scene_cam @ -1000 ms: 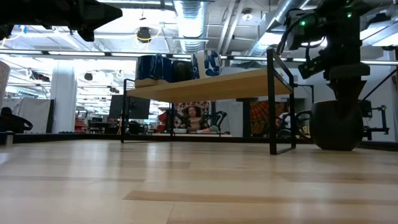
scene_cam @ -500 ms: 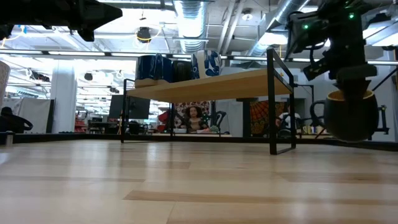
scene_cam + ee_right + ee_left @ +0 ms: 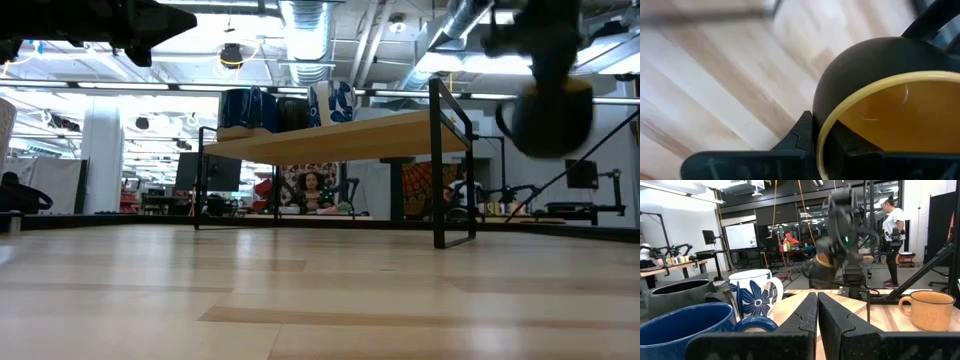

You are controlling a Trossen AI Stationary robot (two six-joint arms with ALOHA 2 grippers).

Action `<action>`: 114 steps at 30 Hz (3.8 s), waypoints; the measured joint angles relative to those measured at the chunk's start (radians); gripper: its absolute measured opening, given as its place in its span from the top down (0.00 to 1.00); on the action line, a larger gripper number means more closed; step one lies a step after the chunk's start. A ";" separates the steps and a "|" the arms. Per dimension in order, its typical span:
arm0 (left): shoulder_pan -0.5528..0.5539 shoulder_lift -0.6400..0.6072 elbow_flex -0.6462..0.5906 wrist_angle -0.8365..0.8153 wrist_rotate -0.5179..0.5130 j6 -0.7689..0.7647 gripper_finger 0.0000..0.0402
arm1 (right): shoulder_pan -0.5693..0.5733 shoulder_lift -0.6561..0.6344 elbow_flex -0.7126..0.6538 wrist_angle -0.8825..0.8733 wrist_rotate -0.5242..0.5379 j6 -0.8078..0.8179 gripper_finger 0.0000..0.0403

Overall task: Place coffee mugs
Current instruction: Put the black-yellow mug on the shelf

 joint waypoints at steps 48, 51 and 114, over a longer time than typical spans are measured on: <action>0.000 0.000 0.000 0.004 0.005 0.019 1.00 | -0.009 0.635 0.786 -0.014 -0.149 -0.379 0.86; 0.000 0.000 0.000 0.004 0.005 0.018 1.00 | -0.003 0.635 0.784 -0.014 -0.149 -0.379 0.83; 0.000 0.000 0.000 0.005 0.006 0.010 1.00 | -0.053 0.642 0.833 0.019 -0.225 -0.360 0.79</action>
